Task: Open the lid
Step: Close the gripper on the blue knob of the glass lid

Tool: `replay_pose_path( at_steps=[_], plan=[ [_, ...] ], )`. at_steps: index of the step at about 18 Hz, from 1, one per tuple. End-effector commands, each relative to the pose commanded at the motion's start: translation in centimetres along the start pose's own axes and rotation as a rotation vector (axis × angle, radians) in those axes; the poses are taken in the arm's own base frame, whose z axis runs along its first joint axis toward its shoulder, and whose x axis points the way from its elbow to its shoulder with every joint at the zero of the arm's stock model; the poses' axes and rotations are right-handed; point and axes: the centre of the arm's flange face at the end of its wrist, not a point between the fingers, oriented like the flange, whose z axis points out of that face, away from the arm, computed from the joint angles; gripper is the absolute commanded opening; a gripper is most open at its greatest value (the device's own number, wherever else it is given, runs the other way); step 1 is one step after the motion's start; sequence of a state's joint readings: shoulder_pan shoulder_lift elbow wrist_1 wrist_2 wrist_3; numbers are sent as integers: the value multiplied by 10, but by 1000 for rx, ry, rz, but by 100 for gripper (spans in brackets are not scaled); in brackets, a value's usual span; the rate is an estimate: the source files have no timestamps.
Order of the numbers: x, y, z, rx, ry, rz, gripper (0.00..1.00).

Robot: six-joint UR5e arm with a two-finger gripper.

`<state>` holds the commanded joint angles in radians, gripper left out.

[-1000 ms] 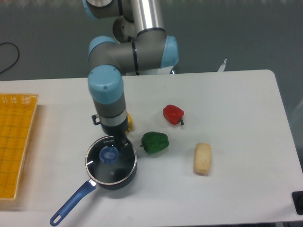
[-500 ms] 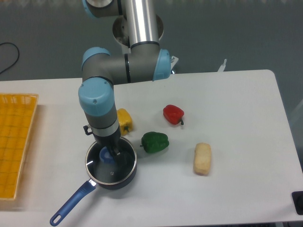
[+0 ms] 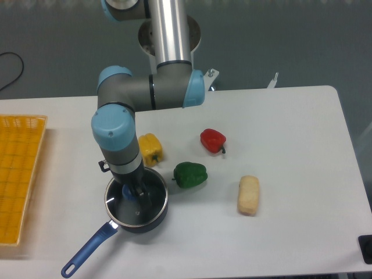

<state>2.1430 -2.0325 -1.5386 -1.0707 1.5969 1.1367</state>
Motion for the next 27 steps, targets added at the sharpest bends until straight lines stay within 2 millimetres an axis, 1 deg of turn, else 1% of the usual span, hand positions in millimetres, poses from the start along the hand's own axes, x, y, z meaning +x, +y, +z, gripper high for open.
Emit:
replay_pose_path(
  at_steps=[16,19,20,22,27],
  plan=[
    [1,0,11,-8,18,10,99],
    [2,0,12,-9,20,10,93],
    [2,0,12,-9,20,11,92],
    [2,1,12,-10,19,10,86],
    [2,1,12,-11,20,10,79]
  ],
)
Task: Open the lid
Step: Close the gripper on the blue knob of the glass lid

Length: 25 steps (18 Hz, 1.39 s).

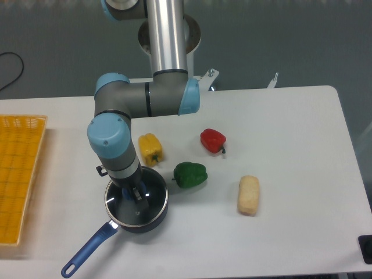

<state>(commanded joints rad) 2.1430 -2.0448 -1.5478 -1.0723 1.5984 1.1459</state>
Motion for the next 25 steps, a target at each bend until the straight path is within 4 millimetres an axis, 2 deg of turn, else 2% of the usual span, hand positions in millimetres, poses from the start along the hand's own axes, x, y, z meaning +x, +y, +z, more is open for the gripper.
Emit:
replay_pose_path(
  at_steps=[4,17,25],
  plan=[
    [0,0,-1,1,-1,-3,75],
    [-2,5,-11,6,-11,-6,74],
    [-3,5,-9,3,-8,-8,66]
  ],
)
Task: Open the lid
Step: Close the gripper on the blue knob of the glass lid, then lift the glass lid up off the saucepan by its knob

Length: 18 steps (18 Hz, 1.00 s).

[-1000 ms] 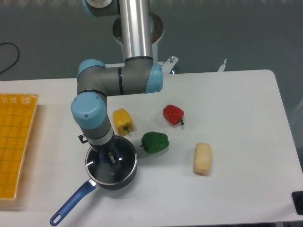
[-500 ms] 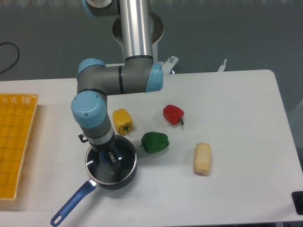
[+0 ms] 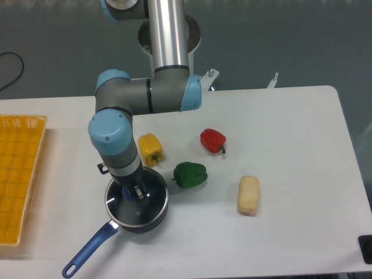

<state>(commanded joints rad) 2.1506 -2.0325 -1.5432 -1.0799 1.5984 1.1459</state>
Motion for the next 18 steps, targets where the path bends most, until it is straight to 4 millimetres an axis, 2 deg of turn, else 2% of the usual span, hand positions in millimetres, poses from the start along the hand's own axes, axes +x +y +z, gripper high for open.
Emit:
replay_pose_path(
  at_steps=[9,18],
  plan=[
    [0,0,-3,2,-4,0,64],
    [-1,8,-16,4,-10,-8,63]
  ],
)
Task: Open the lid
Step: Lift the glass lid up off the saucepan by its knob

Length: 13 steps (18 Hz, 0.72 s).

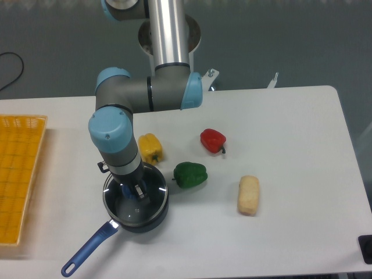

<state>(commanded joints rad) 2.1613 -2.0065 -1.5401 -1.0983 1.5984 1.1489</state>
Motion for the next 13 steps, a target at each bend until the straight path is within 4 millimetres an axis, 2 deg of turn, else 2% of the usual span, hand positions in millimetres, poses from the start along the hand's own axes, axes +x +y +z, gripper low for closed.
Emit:
replay_pose_path(
  at_steps=[6,13],
  plan=[
    [0,11,-7,-4,7,-10,63],
    [-14,55,-15,-10,21,16,63]
  ],
)
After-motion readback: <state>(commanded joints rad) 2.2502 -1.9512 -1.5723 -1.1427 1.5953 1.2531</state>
